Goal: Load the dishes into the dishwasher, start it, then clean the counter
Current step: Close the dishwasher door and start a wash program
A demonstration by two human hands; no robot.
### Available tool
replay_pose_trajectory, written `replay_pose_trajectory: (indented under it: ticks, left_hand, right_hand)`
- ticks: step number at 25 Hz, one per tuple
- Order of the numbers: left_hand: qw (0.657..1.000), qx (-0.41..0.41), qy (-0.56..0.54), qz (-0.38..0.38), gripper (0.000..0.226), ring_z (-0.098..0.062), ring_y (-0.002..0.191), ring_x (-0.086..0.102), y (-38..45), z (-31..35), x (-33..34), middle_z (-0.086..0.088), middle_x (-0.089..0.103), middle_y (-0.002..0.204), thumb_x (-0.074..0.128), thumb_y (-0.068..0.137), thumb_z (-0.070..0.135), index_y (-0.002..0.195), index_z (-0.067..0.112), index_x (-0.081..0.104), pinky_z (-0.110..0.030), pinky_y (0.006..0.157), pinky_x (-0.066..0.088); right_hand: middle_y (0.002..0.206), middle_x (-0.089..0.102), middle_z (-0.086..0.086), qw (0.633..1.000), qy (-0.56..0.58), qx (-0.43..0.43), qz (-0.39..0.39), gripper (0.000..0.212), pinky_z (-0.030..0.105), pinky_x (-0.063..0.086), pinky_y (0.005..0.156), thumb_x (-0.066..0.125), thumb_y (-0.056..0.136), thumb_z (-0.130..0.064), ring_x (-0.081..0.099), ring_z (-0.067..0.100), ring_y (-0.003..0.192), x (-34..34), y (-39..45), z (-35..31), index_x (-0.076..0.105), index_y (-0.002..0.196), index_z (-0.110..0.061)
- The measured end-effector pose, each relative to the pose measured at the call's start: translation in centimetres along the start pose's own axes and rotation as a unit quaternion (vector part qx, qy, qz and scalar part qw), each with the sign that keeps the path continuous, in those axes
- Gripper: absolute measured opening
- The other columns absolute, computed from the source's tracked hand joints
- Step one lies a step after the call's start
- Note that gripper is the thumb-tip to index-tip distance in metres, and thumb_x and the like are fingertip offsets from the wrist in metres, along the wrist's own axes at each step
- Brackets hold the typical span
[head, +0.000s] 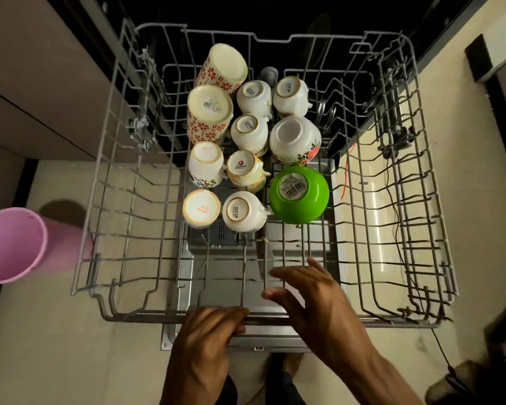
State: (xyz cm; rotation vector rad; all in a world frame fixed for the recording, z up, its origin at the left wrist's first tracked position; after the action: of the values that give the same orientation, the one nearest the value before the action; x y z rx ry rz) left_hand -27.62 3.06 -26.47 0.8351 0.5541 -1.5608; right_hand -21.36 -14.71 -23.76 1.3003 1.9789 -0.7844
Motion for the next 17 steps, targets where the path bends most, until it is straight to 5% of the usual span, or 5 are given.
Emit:
replay_pose_trajectory:
  ticks: [3, 5, 7, 9, 17]
  left_hand:
    - [1.000, -0.024, -0.003, 0.013, 0.035, -0.004, 0.093, 0.056, 1.5, 0.2, -0.1, 0.004, 0.073, 0.092, 0.047, 0.079, 0.014, 0.101, 0.013, 0.074, -0.023, 0.083, 0.046]
    - [0.999, -0.037, -0.007, 0.012, 0.036, -0.003, 0.091, 0.057, 3.0, -0.3, -0.4, 0.007, 0.072, 0.091, 0.055, 0.075, -0.001, 0.103, 0.012, 0.074, -0.023, 0.081, 0.046]
    - [0.999, -0.042, -0.007, 0.004, 0.052, -0.001, 0.090, 0.057, 4.7, -0.7, -0.6, 0.008, 0.072, 0.091, 0.067, 0.063, -0.018, 0.104, 0.012, 0.074, -0.020, 0.083, 0.045]
    - [0.999, -0.036, -0.015, 0.005, 0.055, 0.001, 0.092, 0.054, 6.7, -1.0, -0.6, 0.006, 0.072, 0.091, 0.068, 0.059, -0.022, 0.102, 0.012, 0.074, -0.019, 0.085, 0.042]
    - [0.995, -0.056, -0.074, -0.034, 0.043, -0.009, 0.099, 0.063, 15.2, -2.6, -2.0, 0.013, 0.069, 0.098, 0.059, 0.081, -0.009, 0.114, 0.017, 0.070, -0.040, 0.091, 0.054]
  right_hand:
    - [0.114, 0.070, -0.011, 0.995, -0.081, -0.046, -0.026, 0.050, 0.042, 0.045, 0.102, 0.032, 0.098, -0.058, 0.063, 0.003, 0.109, -0.1, -1.5, 0.2, 0.068, 0.114, -0.027]
    - [0.109, 0.072, -0.009, 0.992, -0.108, -0.066, 0.009, 0.023, 0.049, 0.051, 0.097, 0.059, 0.093, -0.031, 0.067, 0.006, 0.103, 0.0, -1.9, 0.9, 0.071, 0.111, -0.024]
    - [0.106, 0.073, -0.006, 0.992, -0.103, -0.046, 0.056, 0.044, 0.054, 0.049, 0.097, 0.078, 0.072, 0.003, 0.068, 0.010, 0.098, 0.0, -0.7, 2.0, 0.071, 0.109, -0.019]
    - [0.102, 0.073, -0.004, 0.990, -0.105, -0.037, 0.084, 0.056, 0.056, 0.045, 0.100, 0.076, 0.063, 0.018, 0.068, 0.012, 0.096, -0.3, 0.8, 3.0, 0.072, 0.106, -0.016]
    - [0.101, 0.072, 0.001, 0.987, -0.107, -0.084, 0.083, 0.049, 0.051, 0.037, 0.107, 0.065, 0.072, 0.017, 0.067, 0.021, 0.096, -2.5, 8.9, 4.8, 0.069, 0.111, -0.013]
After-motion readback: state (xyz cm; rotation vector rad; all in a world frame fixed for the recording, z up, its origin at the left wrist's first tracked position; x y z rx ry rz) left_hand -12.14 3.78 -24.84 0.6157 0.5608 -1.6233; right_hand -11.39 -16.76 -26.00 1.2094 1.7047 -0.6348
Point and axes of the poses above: each hand's wrist, its own y-axis towards the middle knuckle, its own x-axis out of the palm, z = x × y, the point moved 3 cm from there along y, towards the middle knuckle
